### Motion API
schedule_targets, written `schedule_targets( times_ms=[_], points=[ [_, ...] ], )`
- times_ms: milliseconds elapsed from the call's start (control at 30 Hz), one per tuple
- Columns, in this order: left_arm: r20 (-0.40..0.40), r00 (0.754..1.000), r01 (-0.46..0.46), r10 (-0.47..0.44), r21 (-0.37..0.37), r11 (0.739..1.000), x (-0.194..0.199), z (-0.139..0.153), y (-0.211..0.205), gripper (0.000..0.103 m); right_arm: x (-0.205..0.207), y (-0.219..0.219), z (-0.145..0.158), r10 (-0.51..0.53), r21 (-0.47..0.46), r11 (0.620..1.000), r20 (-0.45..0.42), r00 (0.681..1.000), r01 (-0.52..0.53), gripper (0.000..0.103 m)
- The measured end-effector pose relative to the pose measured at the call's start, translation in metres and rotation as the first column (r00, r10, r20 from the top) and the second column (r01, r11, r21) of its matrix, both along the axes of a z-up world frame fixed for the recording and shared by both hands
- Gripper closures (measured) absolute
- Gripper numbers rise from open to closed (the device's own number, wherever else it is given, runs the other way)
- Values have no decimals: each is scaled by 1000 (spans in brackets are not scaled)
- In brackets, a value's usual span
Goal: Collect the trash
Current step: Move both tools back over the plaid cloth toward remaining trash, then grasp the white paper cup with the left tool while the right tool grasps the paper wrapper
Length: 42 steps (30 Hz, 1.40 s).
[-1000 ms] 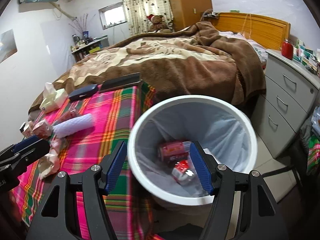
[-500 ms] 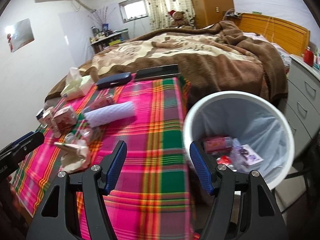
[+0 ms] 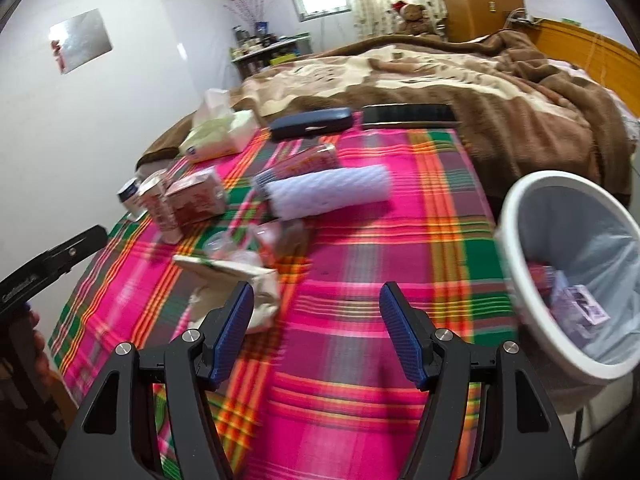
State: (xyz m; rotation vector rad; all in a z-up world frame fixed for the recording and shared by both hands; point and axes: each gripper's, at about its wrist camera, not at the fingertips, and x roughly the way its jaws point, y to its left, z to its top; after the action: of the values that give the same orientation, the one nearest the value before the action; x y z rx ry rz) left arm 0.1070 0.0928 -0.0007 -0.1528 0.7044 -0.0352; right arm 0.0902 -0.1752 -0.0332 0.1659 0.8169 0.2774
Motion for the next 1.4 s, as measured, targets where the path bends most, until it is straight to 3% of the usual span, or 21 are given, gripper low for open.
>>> schedule_targets(
  times_ms=[333, 600, 633, 733, 833, 1000, 1100, 1200, 1300, 1333, 1367, 1400],
  points=[
    [-34, 999, -6, 6, -7, 1000, 15, -12, 27, 35, 21, 40, 7, 156, -89, 985, 72, 985, -149, 36],
    [-54, 999, -4, 3, -12, 1000, 38, -20, 39, 34, 19, 50, -6, 275, -98, 956, -22, 961, -276, 36],
    [-58, 998, -5, 4, -10, 1000, 41, -21, 40, 34, 16, 50, -8, 280, -97, 955, -32, 960, -282, 38],
    [-59, 998, -4, 3, -27, 1000, 48, -22, 43, 34, 7, 47, -10, 285, -81, 954, -46, 957, -288, 62],
    [-62, 998, 1, -3, -20, 1000, 52, -24, 44, 34, 1, 50, -10, 307, -77, 947, -73, 949, -312, 66],
    [-69, 998, 15, -16, -13, 1000, 60, -27, 43, 34, 0, 62, -3, 377, -87, 920, -59, 924, -381, 66],
    [-74, 997, 20, -21, -15, 1000, 64, -28, 43, 34, 10, 69, -4, 342, -167, 924, -45, 939, -344, 50],
    [-74, 997, 22, -24, -17, 1000, 69, -28, 45, 34, 19, 71, -9, 371, -95, 921, -73, 926, -377, 48],
    [-72, 997, 24, -25, -20, 1000, 77, -28, 45, 30, 23, 75, -14, 366, -91, 923, -90, 926, -374, 49],
    [-69, 997, 26, -27, -23, 999, 80, -27, 45, 28, 23, 76, -15, 363, -88, 925, -89, 928, -370, 55],
    [-64, 997, 33, -35, -26, 999, 83, -27, 44, 27, 23, 76, -17, 360, -84, 926, -93, 928, -368, 72],
    [-61, 997, 40, -41, -28, 999, 85, -27, 43, 27, 24, 76, -18, 359, -81, 927, -97, 928, -367, 72]
  ],
)
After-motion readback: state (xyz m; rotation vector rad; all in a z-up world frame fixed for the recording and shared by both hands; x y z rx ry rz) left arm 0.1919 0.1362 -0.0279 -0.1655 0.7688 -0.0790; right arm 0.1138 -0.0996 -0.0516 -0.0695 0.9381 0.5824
